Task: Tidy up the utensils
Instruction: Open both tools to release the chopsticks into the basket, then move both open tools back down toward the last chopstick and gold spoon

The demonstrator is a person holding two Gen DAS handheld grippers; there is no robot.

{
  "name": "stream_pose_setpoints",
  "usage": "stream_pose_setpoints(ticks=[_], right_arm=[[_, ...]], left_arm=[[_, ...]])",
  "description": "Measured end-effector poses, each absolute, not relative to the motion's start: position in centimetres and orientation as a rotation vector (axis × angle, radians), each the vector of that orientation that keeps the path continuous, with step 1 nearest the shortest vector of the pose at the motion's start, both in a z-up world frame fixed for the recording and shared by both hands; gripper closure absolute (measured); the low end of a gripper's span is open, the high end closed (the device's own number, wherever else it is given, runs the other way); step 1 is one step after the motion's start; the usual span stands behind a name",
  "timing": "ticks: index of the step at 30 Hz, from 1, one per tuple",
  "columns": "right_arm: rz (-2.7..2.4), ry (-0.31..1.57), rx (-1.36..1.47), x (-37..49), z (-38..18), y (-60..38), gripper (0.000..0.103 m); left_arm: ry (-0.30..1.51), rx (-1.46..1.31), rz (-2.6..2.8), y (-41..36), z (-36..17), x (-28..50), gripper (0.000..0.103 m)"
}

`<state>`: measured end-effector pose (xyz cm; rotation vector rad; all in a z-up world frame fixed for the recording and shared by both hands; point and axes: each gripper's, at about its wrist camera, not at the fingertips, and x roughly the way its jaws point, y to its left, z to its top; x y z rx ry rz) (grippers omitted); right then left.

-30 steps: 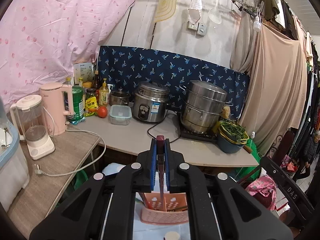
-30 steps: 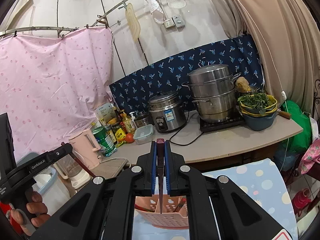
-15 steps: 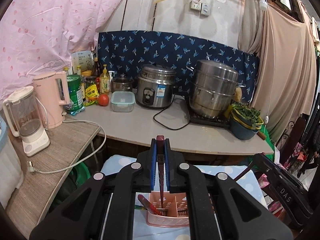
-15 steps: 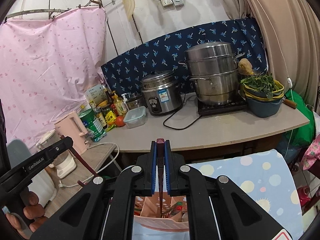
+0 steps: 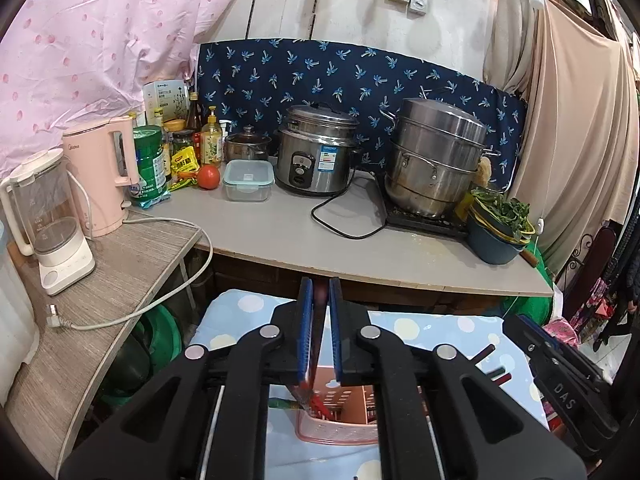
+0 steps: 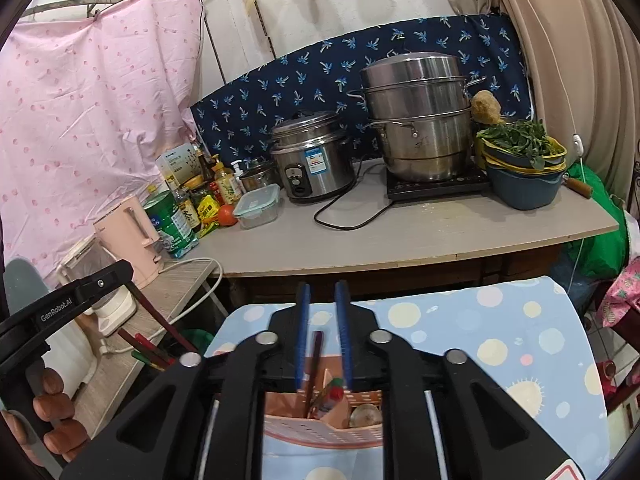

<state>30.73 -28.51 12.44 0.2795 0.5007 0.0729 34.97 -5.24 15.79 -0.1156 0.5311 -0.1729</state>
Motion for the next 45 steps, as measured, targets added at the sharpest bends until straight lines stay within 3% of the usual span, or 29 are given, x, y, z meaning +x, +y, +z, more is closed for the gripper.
stream_pose_setpoints(ticks=[6, 24, 45], right_arm=[[0.083, 0.496, 0.273, 29.4, 13.0, -28.6, 0.083], [0.117, 0.576, 0.188, 19.9, 10.0, -25.7, 0.078], [0.125, 0.778, 0.118, 9.0, -0.1, -21.5, 0.078]], left_arm=[[0.527, -0.109, -0.157, -5.1, 15.9, 33.8, 0.084], [0.612, -0.027, -0.106, -3.3, 12.4, 25.8, 0.083], [0.790, 0.005, -0.122, -2.5, 2.5, 16.7, 0.083]])
